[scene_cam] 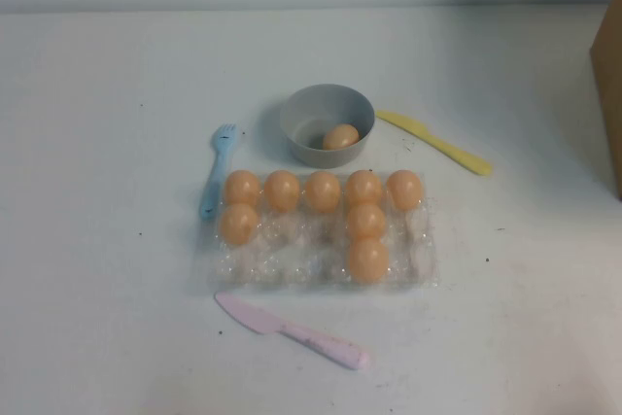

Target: Take an egg out of the egg box

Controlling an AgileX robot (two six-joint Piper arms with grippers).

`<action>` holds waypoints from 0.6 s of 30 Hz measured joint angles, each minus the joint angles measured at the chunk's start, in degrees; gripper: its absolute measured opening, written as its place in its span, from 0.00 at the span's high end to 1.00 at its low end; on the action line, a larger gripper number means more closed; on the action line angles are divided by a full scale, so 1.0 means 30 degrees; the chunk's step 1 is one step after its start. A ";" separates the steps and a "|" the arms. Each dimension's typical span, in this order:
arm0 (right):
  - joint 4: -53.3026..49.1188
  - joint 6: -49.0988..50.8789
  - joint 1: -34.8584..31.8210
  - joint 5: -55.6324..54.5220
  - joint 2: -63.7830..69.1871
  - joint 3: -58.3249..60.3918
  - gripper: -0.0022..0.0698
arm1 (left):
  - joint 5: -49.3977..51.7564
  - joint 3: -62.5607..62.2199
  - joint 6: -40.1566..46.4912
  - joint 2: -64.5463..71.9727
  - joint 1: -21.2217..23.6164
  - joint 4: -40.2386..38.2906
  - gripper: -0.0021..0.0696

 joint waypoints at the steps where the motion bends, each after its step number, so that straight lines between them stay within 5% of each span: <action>1: 0.0000 0.0000 0.0000 0.0000 0.0000 0.0000 0.99 | 0.0000 0.0000 0.0000 0.0000 0.0000 0.0000 0.98; 14: 0.0013 0.0000 0.0000 0.0000 0.0000 0.0000 0.99 | -0.0139 0.0035 0.0038 0.0000 0.0000 0.1700 0.98; 18: 0.0013 0.0000 0.0000 0.0000 0.0000 0.0000 0.99 | -0.1774 0.0032 -0.1942 0.0000 0.0000 -0.0206 0.98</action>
